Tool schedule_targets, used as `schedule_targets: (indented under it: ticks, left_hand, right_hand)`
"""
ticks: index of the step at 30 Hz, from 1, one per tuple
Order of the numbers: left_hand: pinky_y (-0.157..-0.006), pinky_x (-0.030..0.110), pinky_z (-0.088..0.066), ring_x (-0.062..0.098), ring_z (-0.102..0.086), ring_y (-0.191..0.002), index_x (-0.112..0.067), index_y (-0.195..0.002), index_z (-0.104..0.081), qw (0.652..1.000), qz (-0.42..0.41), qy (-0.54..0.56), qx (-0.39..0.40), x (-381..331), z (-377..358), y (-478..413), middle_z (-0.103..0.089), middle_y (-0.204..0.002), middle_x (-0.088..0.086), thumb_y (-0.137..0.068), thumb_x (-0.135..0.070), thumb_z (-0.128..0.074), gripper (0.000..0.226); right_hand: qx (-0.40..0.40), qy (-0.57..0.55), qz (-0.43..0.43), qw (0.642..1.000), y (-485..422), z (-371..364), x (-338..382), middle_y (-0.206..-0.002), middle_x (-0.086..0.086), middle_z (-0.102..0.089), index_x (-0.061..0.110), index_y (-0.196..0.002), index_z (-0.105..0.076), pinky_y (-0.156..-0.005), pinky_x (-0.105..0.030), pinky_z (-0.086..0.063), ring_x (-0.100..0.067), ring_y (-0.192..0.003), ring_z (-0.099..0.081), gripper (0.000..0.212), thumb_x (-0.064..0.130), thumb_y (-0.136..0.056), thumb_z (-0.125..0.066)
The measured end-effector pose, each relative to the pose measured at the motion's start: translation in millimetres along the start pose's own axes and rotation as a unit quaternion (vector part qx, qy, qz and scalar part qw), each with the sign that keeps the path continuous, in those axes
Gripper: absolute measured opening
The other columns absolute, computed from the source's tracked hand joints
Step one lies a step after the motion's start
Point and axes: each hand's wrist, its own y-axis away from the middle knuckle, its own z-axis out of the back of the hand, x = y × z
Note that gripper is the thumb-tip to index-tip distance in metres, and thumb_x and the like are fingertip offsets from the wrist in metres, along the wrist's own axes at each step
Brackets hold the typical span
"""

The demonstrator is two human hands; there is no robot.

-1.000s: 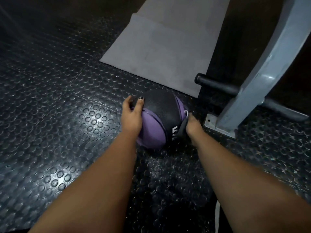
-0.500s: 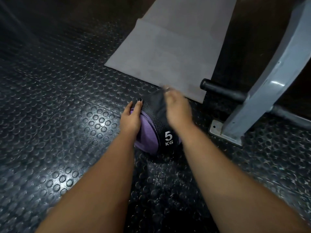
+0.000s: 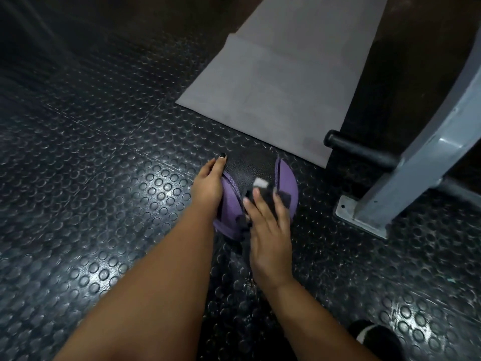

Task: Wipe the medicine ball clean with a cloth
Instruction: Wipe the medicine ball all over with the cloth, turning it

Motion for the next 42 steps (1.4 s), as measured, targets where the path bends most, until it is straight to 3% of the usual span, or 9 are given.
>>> schedule_targets:
  ticks: [5,9,15,19,22,24,29,34,42]
  left_hand:
    - [-0.100,0.034,-0.052,0.012,-0.067,-0.108,-0.031,-0.122,-0.069,0.998,-0.038,0.040,0.008,0.2,-3.3,11.0,-0.071,-0.120,-0.004,-0.069,-0.057,-0.073,0.059]
    - [-0.103,0.039,-0.051,0.014,-0.068,-0.109,-0.023,-0.122,-0.070,0.995,-0.068,0.071,-0.002,1.1,-8.4,6.8,-0.072,-0.117,-0.002,-0.076,-0.042,-0.073,0.049]
    - [-0.104,0.034,-0.049,0.009,-0.064,-0.109,-0.031,-0.119,-0.071,0.997,-0.072,0.018,-0.026,3.5,-12.5,6.3,-0.070,-0.117,-0.010,-0.070,-0.055,-0.072,0.054]
    - [-0.100,0.028,-0.049,0.008,-0.065,-0.102,-0.028,-0.119,-0.071,0.996,-0.062,0.008,-0.063,-0.4,-20.1,2.6,-0.070,-0.108,-0.012,-0.086,-0.041,-0.071,0.035]
    - [-0.095,0.030,-0.053,0.007,-0.068,-0.095,-0.031,-0.113,-0.074,0.996,-0.053,0.007,-0.066,-0.7,-23.6,4.8,-0.074,-0.102,-0.011,-0.077,-0.045,-0.073,0.038]
    - [-0.094,0.032,-0.054,0.008,-0.069,-0.095,-0.029,-0.110,-0.075,0.997,-0.058,0.001,-0.054,-3.9,-27.1,4.4,-0.075,-0.102,-0.009,-0.072,-0.050,-0.077,0.043]
    - [-0.089,0.022,-0.051,0.004,-0.067,-0.096,-0.025,-0.114,-0.075,0.996,-0.088,-0.006,-0.020,-7.6,-28.6,4.6,-0.073,-0.104,-0.009,-0.084,-0.039,-0.077,0.033]
    - [-0.097,0.033,-0.054,0.009,-0.070,-0.099,-0.024,-0.110,-0.075,0.994,-0.106,-0.009,0.010,-3.2,-25.1,2.7,-0.075,-0.103,-0.007,-0.090,-0.028,-0.071,0.021]
    - [-0.097,0.032,-0.047,0.011,-0.061,-0.111,-0.036,-0.116,-0.071,0.988,-0.130,-0.078,-0.019,-1.3,-28.1,14.8,-0.069,-0.119,-0.010,-0.086,-0.042,-0.042,0.042]
  right_hand:
    - [0.112,0.199,0.017,0.973,-81.4,2.4,6.3,-0.153,0.011,-0.031,0.036,-0.139,-0.042,-0.114,-0.054,-0.014,-0.025,-0.141,-0.027,0.044,0.038,-0.096,-0.036]
    - [0.182,0.191,-0.022,0.964,-133.9,1.9,10.8,-0.153,0.007,-0.033,0.034,-0.145,-0.035,-0.113,-0.053,-0.020,-0.025,-0.138,-0.030,0.046,0.039,-0.100,-0.028]
    - [0.344,0.175,-0.155,0.909,-216.9,-14.4,-18.5,-0.138,-0.009,-0.053,0.021,-0.130,-0.056,-0.099,-0.038,-0.041,-0.031,-0.122,-0.050,0.047,0.043,-0.096,-0.033]
    - [0.256,0.187,-0.142,0.938,-194.7,-11.1,-13.9,-0.132,-0.010,-0.056,0.019,-0.128,-0.057,-0.095,-0.036,-0.040,-0.030,-0.119,-0.051,0.045,0.037,-0.097,-0.030]
    - [0.098,0.177,-0.064,0.977,-127.9,7.7,-4.8,-0.140,-0.002,-0.050,0.024,-0.136,-0.050,-0.107,-0.041,-0.033,-0.022,-0.128,-0.043,0.046,0.036,-0.097,-0.030]
    - [0.068,0.182,-0.050,0.980,-74.5,11.0,-3.2,-0.152,0.000,-0.034,0.025,-0.145,-0.037,-0.114,-0.044,-0.022,-0.021,-0.140,-0.028,0.049,0.035,-0.098,-0.030]
    - [0.120,0.202,0.026,0.972,-7.4,10.6,-23.1,-0.161,0.001,-0.008,0.026,-0.153,-0.016,-0.115,-0.051,-0.013,-0.022,-0.147,-0.008,0.059,0.034,-0.097,-0.034]
    - [0.140,0.208,0.015,0.968,-98.0,14.1,-6.1,-0.153,0.001,-0.032,0.022,-0.147,-0.033,-0.114,-0.044,-0.022,-0.022,-0.139,-0.029,0.049,0.032,-0.099,-0.030]
    - [0.389,0.207,-0.147,0.886,-220.2,-7.0,-24.2,-0.137,-0.016,-0.051,0.009,-0.126,-0.057,-0.097,-0.038,-0.042,-0.034,-0.121,-0.051,0.039,0.025,-0.097,-0.035]
